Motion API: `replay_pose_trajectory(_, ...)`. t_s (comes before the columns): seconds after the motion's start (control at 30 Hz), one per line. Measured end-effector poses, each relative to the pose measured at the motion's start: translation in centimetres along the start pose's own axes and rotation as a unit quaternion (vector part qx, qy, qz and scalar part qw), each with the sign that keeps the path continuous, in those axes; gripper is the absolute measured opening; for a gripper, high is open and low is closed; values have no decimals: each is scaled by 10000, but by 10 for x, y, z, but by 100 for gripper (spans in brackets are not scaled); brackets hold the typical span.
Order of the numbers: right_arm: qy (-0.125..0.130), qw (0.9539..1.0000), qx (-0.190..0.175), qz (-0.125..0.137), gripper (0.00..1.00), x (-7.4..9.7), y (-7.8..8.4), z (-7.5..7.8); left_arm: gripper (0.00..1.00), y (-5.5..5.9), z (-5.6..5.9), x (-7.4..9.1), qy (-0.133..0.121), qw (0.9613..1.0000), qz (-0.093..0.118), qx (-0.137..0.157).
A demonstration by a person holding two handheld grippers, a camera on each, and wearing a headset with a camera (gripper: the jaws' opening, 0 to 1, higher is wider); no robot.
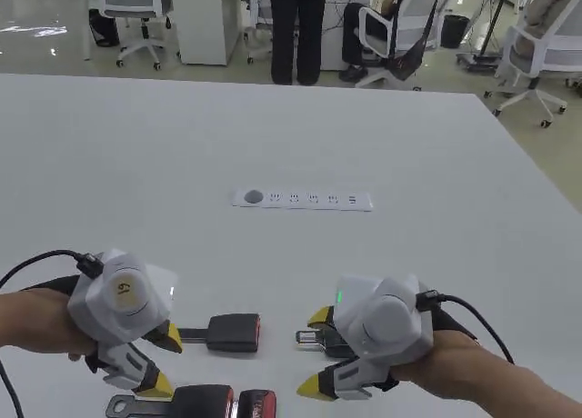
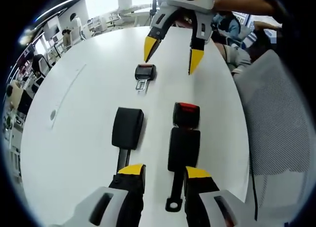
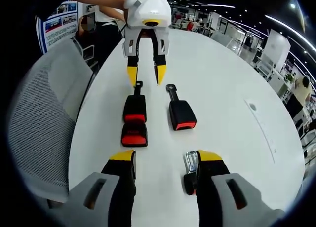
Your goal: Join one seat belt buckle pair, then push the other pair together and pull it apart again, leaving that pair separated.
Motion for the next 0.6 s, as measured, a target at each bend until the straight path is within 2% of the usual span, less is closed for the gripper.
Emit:
replay_pose_trajectory(0.2, 45, 9999, -67, -68, 46, 4, 7, 8, 32, 4, -16, -2, -34, 10000, 0, 42)
replay_pose_trajectory(0.4, 39, 9998, -89, -179, 45, 7, 15, 15, 32, -4, -24, -4, -54, 9999, 42, 149)
replay_pose_trajectory(0.6, 71, 9995, -158, -255, 45, 8, 24, 26, 31, -5, -36, -9, -109, 9998, 47, 148)
Point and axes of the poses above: the centre of the closed fingertips' face, and the gripper's own axes: x roughly backward along the fingers, z roughly to its right, y roughly out of its underside, the point moved 9 cm from there along x, roughly backward along the fingers, and after that the axes turned 4 degrees about -y, right-handed, at the moved point
